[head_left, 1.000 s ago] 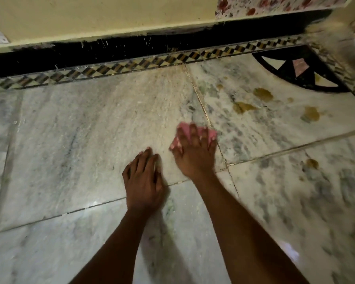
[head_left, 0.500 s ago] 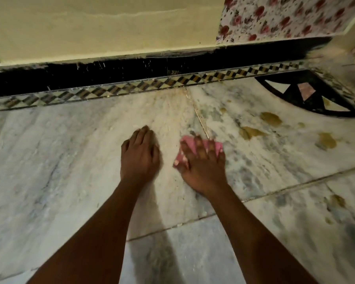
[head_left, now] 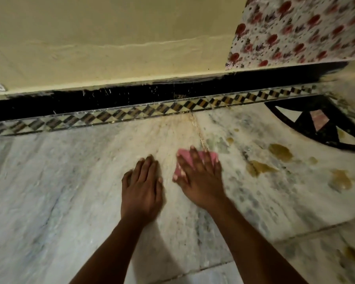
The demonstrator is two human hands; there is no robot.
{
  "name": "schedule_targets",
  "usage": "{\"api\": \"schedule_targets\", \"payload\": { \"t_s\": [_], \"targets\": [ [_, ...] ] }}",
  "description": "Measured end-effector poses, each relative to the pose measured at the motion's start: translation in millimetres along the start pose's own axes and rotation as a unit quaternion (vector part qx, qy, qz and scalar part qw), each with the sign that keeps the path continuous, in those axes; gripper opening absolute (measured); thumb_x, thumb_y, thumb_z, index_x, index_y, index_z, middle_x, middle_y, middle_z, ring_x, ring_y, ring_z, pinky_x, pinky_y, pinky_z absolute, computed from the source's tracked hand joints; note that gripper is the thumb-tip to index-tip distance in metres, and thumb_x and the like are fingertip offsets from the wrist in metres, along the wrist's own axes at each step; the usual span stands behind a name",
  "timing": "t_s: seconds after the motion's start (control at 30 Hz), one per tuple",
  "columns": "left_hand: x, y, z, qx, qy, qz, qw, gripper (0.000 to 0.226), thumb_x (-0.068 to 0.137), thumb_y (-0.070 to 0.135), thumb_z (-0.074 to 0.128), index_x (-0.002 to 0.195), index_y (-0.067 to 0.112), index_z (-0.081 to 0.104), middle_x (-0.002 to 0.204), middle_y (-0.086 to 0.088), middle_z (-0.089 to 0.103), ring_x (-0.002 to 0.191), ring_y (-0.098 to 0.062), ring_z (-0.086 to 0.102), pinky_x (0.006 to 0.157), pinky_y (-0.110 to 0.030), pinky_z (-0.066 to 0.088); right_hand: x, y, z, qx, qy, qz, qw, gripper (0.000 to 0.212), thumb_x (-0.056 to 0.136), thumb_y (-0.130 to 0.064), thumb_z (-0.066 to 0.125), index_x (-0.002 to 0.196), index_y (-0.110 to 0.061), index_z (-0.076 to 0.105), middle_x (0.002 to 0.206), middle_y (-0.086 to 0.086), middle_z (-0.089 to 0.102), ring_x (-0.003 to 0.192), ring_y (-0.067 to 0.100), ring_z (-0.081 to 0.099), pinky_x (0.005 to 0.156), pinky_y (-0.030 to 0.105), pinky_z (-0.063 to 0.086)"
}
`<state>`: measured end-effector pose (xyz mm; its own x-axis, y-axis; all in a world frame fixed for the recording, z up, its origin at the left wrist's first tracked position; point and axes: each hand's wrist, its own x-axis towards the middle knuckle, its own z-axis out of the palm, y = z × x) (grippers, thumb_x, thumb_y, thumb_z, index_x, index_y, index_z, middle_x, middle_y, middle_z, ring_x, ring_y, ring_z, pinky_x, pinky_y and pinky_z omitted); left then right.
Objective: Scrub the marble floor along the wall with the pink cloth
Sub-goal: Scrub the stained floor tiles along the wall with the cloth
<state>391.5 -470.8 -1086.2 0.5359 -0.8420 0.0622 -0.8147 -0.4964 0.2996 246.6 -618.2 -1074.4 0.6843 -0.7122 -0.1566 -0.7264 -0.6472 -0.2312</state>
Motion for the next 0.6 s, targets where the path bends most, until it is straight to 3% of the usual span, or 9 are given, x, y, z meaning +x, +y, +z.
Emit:
{"api": "schedule_targets", "payload": {
  "t_s": [0.1, 0.2, 0.27, 0.33, 0.47, 0.53, 0.6],
  "targets": [
    [-0.7, 0.4, 0.8, 0.006, -0.011, -0.004, 1.0, 0.064, 0.11, 0.05, 0.021, 0.169, 0.027, 0.026, 0.181, 0.005, 0.015, 0.168, -0.016, 0.01, 0.13, -0.05, 0.02, -30.5, 34.0, -5.5, 0.001, 0.014, 0.054, 0.998, 0.074, 0.094, -0.083, 0.024, 0.162, -0.063, 0.004, 0.181, -0.01, -0.005, 0.167, 0.029, -0.002, 0.128, 0.063, -0.006],
    [-0.1, 0.4, 1.0, 0.007, -0.012, -0.01, 1.0, 0.063, 0.11, 0.049, 0.024, 0.169, 0.027, 0.028, 0.181, 0.006, 0.015, 0.168, -0.015, 0.01, 0.13, -0.049, 0.019, 20.9, 50.0, -20.4, 0.033, 0.007, 0.209, 0.977, 0.075, 0.098, -0.084, 0.017, 0.165, -0.056, -0.005, 0.179, 0.004, -0.019, 0.164, 0.041, -0.018, 0.126, 0.071, -0.012],
    [0.8, 0.7, -1.6, 0.006, -0.015, -0.018, 1.0, 0.062, 0.11, 0.048, 0.026, 0.168, 0.027, 0.03, 0.18, 0.006, 0.017, 0.167, -0.015, 0.011, 0.13, -0.048, 0.019, 67.4, 34.6, -25.1, 0.066, -0.003, 0.243, 0.968, 0.076, 0.101, -0.08, 0.019, 0.166, -0.05, -0.007, 0.177, 0.008, -0.025, 0.162, 0.044, -0.023, 0.125, 0.073, -0.01],
    [0.7, 2.5, -3.1, 0.013, -0.018, -0.017, 1.0, 0.062, 0.11, 0.047, 0.025, 0.168, 0.027, 0.03, 0.18, 0.006, 0.016, 0.167, -0.015, 0.011, 0.129, -0.048, 0.02, 90.9, 20.4, -18.7, 0.039, -0.01, 0.181, 0.983, 0.075, 0.103, -0.076, 0.019, 0.168, -0.048, -0.005, 0.179, 0.007, -0.02, 0.163, 0.043, -0.019, 0.127, 0.07, -0.009],
    [2.2, 2.0, -5.0, 0.008, -0.025, -0.024, 0.999, 0.061, 0.11, 0.045, 0.027, 0.168, 0.026, 0.033, 0.18, 0.006, 0.019, 0.167, -0.017, 0.015, 0.128, -0.049, 0.022, 41.2, 28.8, -7.7, -0.025, 0.049, -0.028, 0.998, 0.066, 0.104, -0.067, 0.03, 0.166, -0.047, 0.027, 0.179, 0.001, 0.017, 0.166, 0.034, 0.016, 0.131, 0.063, 0.012],
    [2.6, 1.6, -5.6, 0.004, -0.018, -0.025, 1.0, 0.061, 0.109, 0.044, 0.03, 0.167, 0.025, 0.035, 0.18, 0.005, 0.021, 0.166, -0.018, 0.017, 0.127, -0.049, 0.023, 21.0, 45.9, -9.3, -0.042, 0.044, -0.021, 0.998, 0.064, 0.105, -0.069, 0.033, 0.166, -0.052, 0.021, 0.18, -0.001, 0.017, 0.165, 0.031, 0.018, 0.13, 0.062, 0.017],
    [2.6, 1.2, -7.3, -0.008, -0.018, -0.024, 1.0, 0.061, 0.109, 0.045, 0.032, 0.167, 0.026, 0.035, 0.18, 0.005, 0.02, 0.167, -0.018, 0.017, 0.127, -0.049, 0.022, 32.3, 58.0, -22.0, -0.028, 0.016, 0.044, 0.999, 0.07, 0.102, -0.077, 0.032, 0.165, -0.057, 0.008, 0.181, -0.001, 0.01, 0.165, 0.034, 0.013, 0.128, 0.065, 0.013]
  ]
}}
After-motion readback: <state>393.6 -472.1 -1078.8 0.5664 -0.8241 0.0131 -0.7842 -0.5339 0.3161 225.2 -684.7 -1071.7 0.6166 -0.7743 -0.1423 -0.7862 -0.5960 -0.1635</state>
